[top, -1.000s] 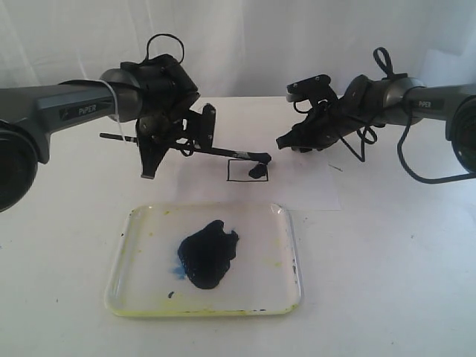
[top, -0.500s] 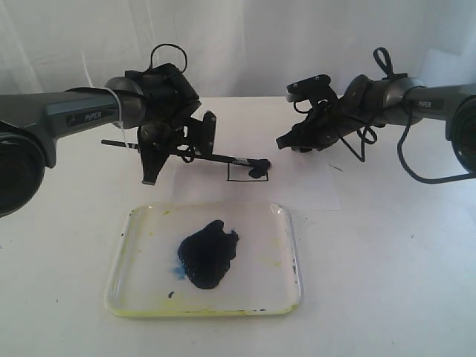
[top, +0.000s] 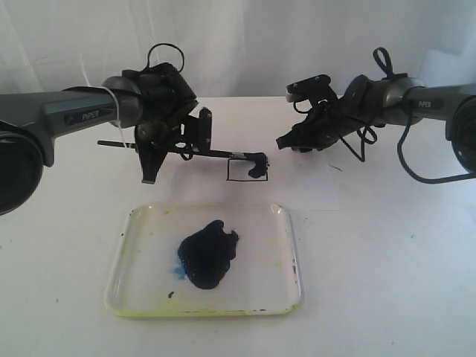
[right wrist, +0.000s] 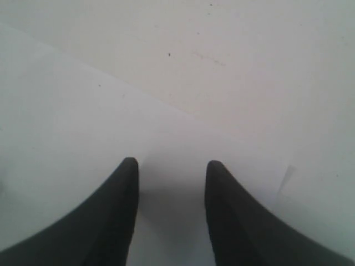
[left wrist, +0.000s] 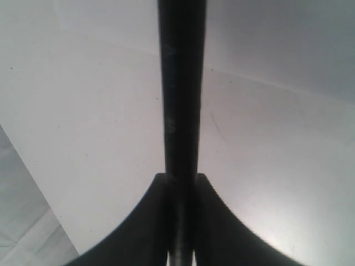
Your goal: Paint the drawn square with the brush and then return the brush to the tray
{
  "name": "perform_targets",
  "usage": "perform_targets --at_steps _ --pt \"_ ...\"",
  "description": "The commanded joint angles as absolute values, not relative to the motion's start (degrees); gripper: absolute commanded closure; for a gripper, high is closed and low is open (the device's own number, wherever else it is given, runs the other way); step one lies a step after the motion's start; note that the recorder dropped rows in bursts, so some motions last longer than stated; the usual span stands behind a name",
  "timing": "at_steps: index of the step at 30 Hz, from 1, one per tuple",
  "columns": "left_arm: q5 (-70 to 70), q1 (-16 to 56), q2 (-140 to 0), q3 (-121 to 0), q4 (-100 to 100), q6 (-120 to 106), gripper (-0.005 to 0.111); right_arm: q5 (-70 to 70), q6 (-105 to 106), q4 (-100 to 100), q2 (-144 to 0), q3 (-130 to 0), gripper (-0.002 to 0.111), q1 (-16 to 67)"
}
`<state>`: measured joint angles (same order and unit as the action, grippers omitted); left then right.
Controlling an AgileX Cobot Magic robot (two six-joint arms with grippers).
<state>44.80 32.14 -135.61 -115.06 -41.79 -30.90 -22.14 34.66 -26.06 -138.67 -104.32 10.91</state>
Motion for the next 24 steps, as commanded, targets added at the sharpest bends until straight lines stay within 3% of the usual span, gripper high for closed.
perform_targets --at_steps 1,24 --pt "45.7 32.0 -135.4 -115.4 -42.4 -31.5 0.107 -22.9 34.6 -25.4 -139.3 -104.2 0.070 10.9" --pt "51.2 32.0 -135.4 -115.4 -46.3 -33.0 0.107 -22.8 34.6 -25.4 -139.4 -104.2 0.070 10.9"
